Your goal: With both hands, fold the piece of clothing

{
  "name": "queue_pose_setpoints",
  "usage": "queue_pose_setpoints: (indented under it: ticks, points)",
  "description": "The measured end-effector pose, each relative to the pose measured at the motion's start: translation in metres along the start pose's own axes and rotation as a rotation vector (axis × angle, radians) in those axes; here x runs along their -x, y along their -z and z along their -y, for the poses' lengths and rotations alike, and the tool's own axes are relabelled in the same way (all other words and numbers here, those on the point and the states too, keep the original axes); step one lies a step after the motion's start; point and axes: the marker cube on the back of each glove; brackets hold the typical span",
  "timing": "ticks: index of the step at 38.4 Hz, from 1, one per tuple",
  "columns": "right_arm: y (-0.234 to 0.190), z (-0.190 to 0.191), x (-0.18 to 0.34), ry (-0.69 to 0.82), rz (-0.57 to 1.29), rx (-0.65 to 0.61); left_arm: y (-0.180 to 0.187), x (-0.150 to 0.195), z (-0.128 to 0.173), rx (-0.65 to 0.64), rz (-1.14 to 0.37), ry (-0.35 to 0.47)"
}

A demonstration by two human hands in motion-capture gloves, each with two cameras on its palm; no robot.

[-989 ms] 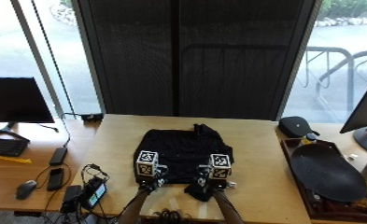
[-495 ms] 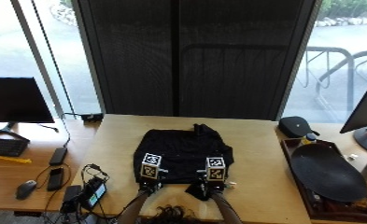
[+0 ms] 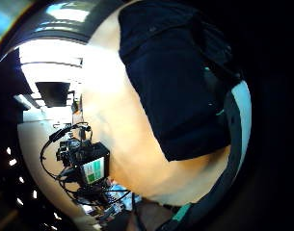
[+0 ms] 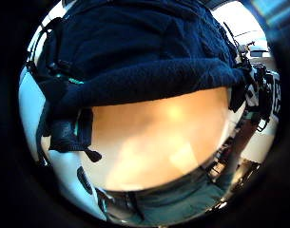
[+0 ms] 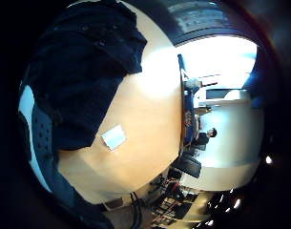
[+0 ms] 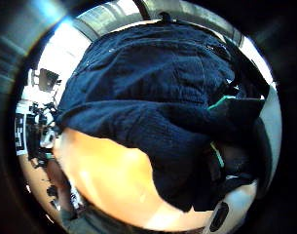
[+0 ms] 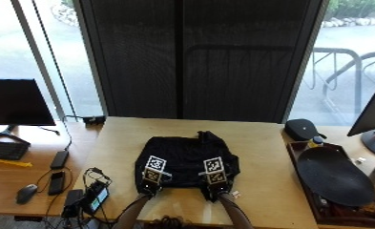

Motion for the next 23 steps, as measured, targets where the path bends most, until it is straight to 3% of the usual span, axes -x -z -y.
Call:
queue_pose_setpoints:
  ticks: [2,4,8,14,18,23]
  points:
    - [-0.006,0.016,-0.007,0.022,0.045,0.064,0.006,0.004,-0.008,0.109,-0.004,-0.031]
    - [-0.001,0.023,-0.013,0.058,0.089,0.139,0.012,0.006,-0.007,0.140,-0.013,-0.076]
    - [0.027,0.021,-0.020,0.142,0.154,0.270,0.020,0.009,0.016,0.069,-0.041,-0.189]
    - [0.077,0.018,-0.028,0.197,0.160,0.331,0.061,0.021,0.006,0.053,-0.035,-0.265]
    - [0.117,0.030,-0.037,0.161,0.173,0.294,0.099,0.034,0.007,0.013,-0.025,-0.193]
    - [0.148,0.069,-0.039,0.036,0.203,0.211,0.121,0.047,0.057,-0.027,0.001,-0.043]
